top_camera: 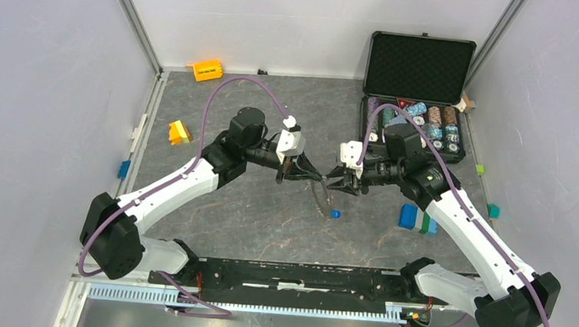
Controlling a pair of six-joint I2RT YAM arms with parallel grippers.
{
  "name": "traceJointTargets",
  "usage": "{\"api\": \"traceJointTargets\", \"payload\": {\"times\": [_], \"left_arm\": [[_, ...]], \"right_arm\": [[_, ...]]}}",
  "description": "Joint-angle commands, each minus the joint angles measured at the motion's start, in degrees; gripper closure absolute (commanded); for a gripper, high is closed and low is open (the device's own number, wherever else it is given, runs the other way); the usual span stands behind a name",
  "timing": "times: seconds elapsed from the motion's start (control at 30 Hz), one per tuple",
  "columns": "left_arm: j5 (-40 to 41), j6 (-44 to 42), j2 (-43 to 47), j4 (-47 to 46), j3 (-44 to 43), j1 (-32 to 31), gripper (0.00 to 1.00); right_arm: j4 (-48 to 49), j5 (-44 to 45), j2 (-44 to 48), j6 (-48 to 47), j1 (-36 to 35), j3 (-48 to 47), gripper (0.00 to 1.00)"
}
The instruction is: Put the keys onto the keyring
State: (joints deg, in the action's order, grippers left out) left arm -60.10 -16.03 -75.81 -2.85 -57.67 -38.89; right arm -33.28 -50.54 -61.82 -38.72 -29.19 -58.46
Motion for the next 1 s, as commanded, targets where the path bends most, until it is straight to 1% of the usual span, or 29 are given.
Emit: {"api": "traceJointTargets", "payload": {"times": [0.0, 0.1, 0.2, 0.33, 0.4, 0.47, 0.5, 0.63, 0.73, 0.83, 0.97], "left_arm": [[-1.3, 1.9, 0.0, -3.5, -0.2, 0.2, 0.98], [-1.3, 1.9, -0.1, -3.5, -0.1, 0.2, 0.98], [-1.0, 1.8, -0.3, -3.5, 0.0, 0.2, 0.98], [-0.4, 1.5, -0.6, -3.6, 0.1, 0.2, 0.98], [-0.4, 1.8, -0.8, -3.9, 0.3, 0.2, 0.98], [-0.3, 2.2, -0.9, -4.5, 0.5, 0.2, 0.98], [-0.3, 2.1, -0.8, -4.5, 0.5, 0.2, 0.98], [-0.1, 1.5, -0.8, -4.3, 0.9, 0.2, 0.98], [1.7, -2.7, -0.9, -0.5, 0.4, -0.3, 0.98], [4.3, -8.3, -1.4, 5.4, -0.7, -1.4, 0.94], [6.0, -9.2, -2.8, 6.2, -1.5, -2.2, 0.94]], "right_arm": [[3.0, -2.6, -0.1, 1.2, 0.2, -0.3, 0.64], [3.2, -2.7, -0.6, 1.4, 0.1, -0.6, 0.65], [3.4, -3.2, -0.7, 1.7, 0.1, -0.7, 0.69], [3.4, -3.2, -0.4, 1.7, 0.1, -0.8, 0.77], [3.5, -3.0, -0.2, 1.7, 0.1, -0.9, 0.85], [3.5, -2.1, -0.1, 1.7, 0.1, -0.9, 0.96], [3.5, -1.3, -0.1, 1.7, 0.1, -0.8, 1.00], [3.3, 2.3, 0.5, 1.6, 0.1, -1.5, 1.00], [1.3, 5.9, 0.3, 1.3, -0.3, -3.7, 1.00], [-1.5, 9.6, -0.5, 0.6, -1.3, -6.0, 1.00], [-4.8, 13.1, -1.5, 0.2, -2.9, -8.3, 1.00]]}}
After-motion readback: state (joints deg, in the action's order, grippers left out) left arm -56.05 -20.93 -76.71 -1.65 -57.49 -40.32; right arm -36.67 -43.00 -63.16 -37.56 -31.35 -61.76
